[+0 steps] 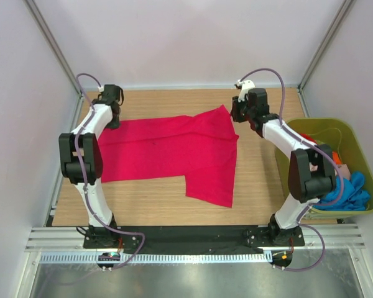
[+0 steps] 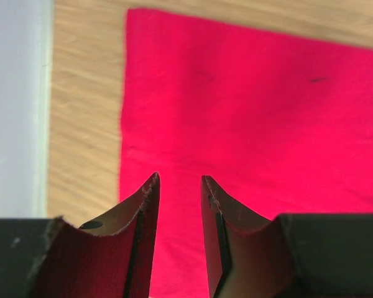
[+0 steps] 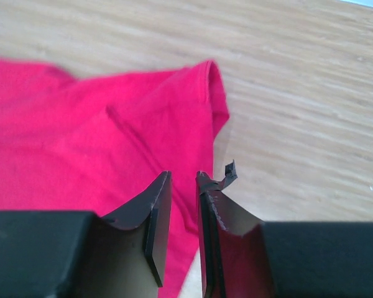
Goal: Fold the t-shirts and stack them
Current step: Fold the tshirt
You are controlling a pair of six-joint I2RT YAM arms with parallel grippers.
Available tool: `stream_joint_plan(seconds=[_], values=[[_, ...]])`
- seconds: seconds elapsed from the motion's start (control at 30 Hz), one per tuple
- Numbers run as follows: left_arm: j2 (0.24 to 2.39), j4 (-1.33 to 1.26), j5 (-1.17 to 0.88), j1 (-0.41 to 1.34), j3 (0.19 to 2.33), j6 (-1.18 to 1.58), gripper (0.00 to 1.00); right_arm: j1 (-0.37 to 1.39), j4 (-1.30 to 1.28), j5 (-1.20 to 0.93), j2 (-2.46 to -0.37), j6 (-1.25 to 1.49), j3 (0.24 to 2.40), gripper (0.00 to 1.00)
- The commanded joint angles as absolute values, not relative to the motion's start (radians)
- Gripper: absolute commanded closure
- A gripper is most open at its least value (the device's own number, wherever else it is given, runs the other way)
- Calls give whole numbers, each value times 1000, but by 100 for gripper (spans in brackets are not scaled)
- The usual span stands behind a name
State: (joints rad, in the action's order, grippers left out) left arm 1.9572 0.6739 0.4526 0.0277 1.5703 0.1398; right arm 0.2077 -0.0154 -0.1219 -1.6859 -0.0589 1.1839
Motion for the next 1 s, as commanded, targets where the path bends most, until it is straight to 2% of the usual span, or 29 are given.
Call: stream_joint_plan(seconds=[0.0,0.17,0.4,0.67,0.8,0.97], values=[[2019,673,312,6,1638,221,66,209,-130,-20,-1810,72,1345,71],[2117,686,287,-46,1692,267,66,204,-242,-58,-1928,58,1492,71],[2183,677,301,-66,1703,287,66,212,-238,-258,-1968,40,1428,71],[2206,643,313,-81,1729,304,65,233,-233,-252,-1982,48,1373,68],[2175,646,238,-80,1738,320,65,247,-209,-239,-1962,28,1341,61],[2077,673,107,-34,1717,363,61,288,-224,-213,-1954,3,1312,62]])
